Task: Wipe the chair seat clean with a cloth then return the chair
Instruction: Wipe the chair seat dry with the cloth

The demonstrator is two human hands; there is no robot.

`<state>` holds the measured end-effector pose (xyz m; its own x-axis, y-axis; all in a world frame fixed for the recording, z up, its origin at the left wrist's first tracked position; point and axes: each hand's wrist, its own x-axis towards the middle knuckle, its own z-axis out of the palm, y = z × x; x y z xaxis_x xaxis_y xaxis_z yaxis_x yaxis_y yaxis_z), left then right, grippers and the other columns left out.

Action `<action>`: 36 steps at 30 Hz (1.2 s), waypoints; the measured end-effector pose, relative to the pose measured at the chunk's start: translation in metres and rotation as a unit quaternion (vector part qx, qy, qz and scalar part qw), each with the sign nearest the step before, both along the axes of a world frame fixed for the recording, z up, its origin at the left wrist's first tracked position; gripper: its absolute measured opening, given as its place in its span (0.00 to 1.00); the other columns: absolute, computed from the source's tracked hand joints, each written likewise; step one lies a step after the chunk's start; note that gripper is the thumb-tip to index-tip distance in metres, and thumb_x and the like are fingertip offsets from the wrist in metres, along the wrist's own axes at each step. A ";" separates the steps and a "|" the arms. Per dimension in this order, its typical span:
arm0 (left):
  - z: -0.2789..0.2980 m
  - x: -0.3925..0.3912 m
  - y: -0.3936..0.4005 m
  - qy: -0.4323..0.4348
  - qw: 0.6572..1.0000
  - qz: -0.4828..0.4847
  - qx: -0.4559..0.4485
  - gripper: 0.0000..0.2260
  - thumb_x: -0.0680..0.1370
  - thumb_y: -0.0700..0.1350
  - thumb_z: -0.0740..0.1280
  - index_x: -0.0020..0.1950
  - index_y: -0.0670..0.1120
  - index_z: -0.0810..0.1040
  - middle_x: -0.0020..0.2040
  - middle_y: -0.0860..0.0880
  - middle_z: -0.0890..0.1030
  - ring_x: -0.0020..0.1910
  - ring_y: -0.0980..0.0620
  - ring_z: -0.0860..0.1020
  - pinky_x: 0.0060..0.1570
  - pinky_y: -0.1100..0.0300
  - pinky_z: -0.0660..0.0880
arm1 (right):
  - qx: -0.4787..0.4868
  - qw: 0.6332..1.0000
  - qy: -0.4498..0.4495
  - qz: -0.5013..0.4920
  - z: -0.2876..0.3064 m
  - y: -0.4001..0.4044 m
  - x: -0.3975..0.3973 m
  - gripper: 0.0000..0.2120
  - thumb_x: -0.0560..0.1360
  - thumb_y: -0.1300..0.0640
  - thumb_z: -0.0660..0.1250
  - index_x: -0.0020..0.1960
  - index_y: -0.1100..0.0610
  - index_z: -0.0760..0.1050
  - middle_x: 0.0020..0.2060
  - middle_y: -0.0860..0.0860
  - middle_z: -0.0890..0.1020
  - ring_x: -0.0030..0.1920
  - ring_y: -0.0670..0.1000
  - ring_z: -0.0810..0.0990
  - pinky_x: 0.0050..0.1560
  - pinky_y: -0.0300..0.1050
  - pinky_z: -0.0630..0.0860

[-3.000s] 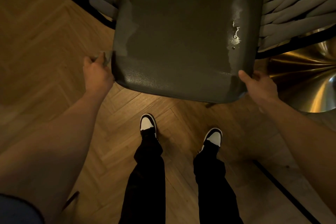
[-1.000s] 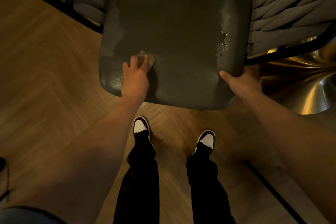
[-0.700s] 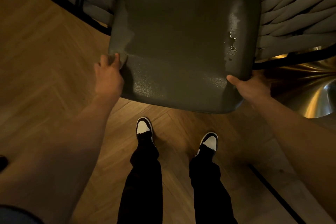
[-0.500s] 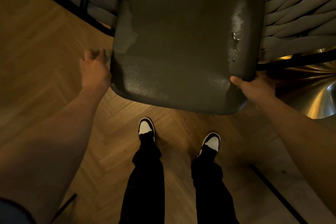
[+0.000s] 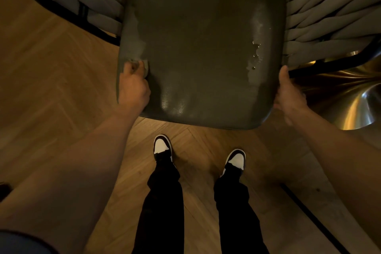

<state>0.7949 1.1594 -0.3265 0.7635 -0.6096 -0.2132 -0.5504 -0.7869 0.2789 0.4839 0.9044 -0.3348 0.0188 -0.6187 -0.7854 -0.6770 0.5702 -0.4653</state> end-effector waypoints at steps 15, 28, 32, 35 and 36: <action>0.001 -0.191 -0.153 0.056 0.986 -0.155 0.006 0.27 0.77 0.39 0.58 0.77 0.43 0.60 0.72 0.43 0.63 0.61 0.40 0.68 0.65 0.51 0.66 | 0.030 0.998 -0.050 0.015 0.022 -0.002 0.002 0.53 0.51 0.10 0.49 0.53 0.47 0.83 0.49 0.50 0.87 0.50 0.54 0.86 0.59 0.59 0.81; 0.011 -0.231 -0.187 0.034 0.951 -0.307 0.026 0.17 0.81 0.42 0.58 0.70 0.46 0.71 0.68 0.47 0.65 0.56 0.42 0.68 0.54 0.54 0.71 | 0.085 0.990 -0.115 -0.019 0.012 -0.011 -0.012 0.32 0.82 0.32 0.47 0.68 0.52 0.74 0.51 0.51 0.84 0.50 0.48 0.84 0.44 0.42 0.78; 0.020 -0.209 -0.174 -0.047 0.931 -0.362 0.001 0.19 0.83 0.44 0.54 0.74 0.47 0.66 0.70 0.49 0.66 0.60 0.45 0.68 0.55 0.55 0.69 | 0.056 0.995 -0.080 0.016 0.013 -0.008 0.001 0.21 0.84 0.38 0.55 0.62 0.51 0.77 0.51 0.51 0.84 0.52 0.49 0.83 0.53 0.47 0.79; 0.011 -0.178 -0.159 -0.007 0.954 -0.301 0.017 0.23 0.81 0.42 0.55 0.77 0.48 0.60 0.70 0.48 0.64 0.57 0.41 0.68 0.55 0.53 0.72 | -0.004 0.995 -0.041 0.093 0.008 -0.011 0.009 0.29 0.74 0.35 0.63 0.69 0.52 0.75 0.63 0.54 0.81 0.63 0.57 0.80 0.66 0.60 0.76; 0.008 -0.168 -0.153 -0.006 0.958 -0.285 0.028 0.24 0.81 0.41 0.55 0.77 0.49 0.60 0.71 0.48 0.63 0.57 0.40 0.68 0.55 0.53 0.72 | -0.018 0.993 -0.015 0.116 0.009 -0.013 0.013 0.30 0.76 0.37 0.64 0.73 0.51 0.73 0.66 0.53 0.79 0.66 0.58 0.78 0.68 0.58 0.74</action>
<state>0.6264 1.0059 -0.3190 0.3127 -0.9160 -0.2514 -0.8983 -0.3712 0.2349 0.4971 0.8919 -0.3263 0.1868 -0.6219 -0.7605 -0.7738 0.3838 -0.5039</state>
